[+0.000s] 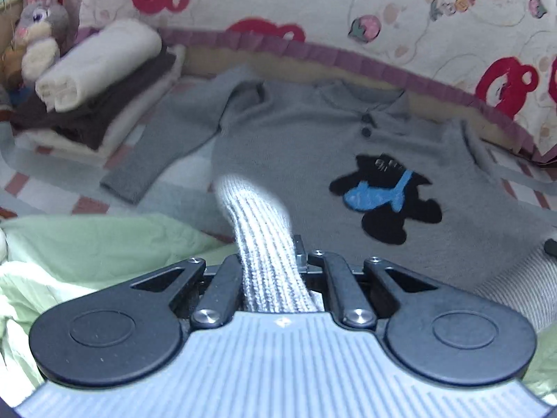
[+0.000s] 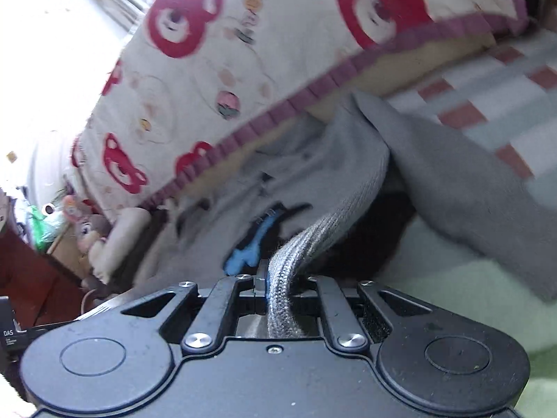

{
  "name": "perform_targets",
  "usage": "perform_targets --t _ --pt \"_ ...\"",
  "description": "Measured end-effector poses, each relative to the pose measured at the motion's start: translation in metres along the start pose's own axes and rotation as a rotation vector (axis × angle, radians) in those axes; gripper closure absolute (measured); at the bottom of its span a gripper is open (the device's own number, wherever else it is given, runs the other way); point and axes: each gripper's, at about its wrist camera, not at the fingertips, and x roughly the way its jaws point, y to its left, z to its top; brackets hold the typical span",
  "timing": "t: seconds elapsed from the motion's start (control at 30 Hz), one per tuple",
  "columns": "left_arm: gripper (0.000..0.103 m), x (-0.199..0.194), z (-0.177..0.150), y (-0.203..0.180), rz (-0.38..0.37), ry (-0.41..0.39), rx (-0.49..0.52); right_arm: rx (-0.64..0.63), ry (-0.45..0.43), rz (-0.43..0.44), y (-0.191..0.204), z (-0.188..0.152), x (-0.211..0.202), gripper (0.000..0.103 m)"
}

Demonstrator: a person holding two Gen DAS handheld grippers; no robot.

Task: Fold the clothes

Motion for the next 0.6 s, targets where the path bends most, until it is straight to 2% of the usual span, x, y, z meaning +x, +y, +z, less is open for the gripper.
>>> perform_targets --t 0.23,0.37,0.47,0.6 --pt "0.097 -0.049 0.013 0.016 -0.057 -0.053 -0.069 -0.005 -0.044 0.044 0.012 0.022 -0.049 0.093" --pt "0.097 -0.080 -0.008 0.024 -0.081 -0.020 -0.050 -0.035 -0.018 0.051 0.018 0.011 -0.081 0.093" --pt "0.097 -0.076 -0.041 0.038 -0.059 0.081 -0.080 -0.083 0.047 0.014 0.014 -0.017 -0.095 0.094" --pt "0.097 -0.031 -0.086 0.066 -0.044 0.271 -0.227 -0.041 0.156 -0.093 -0.007 -0.058 -0.080 0.094"
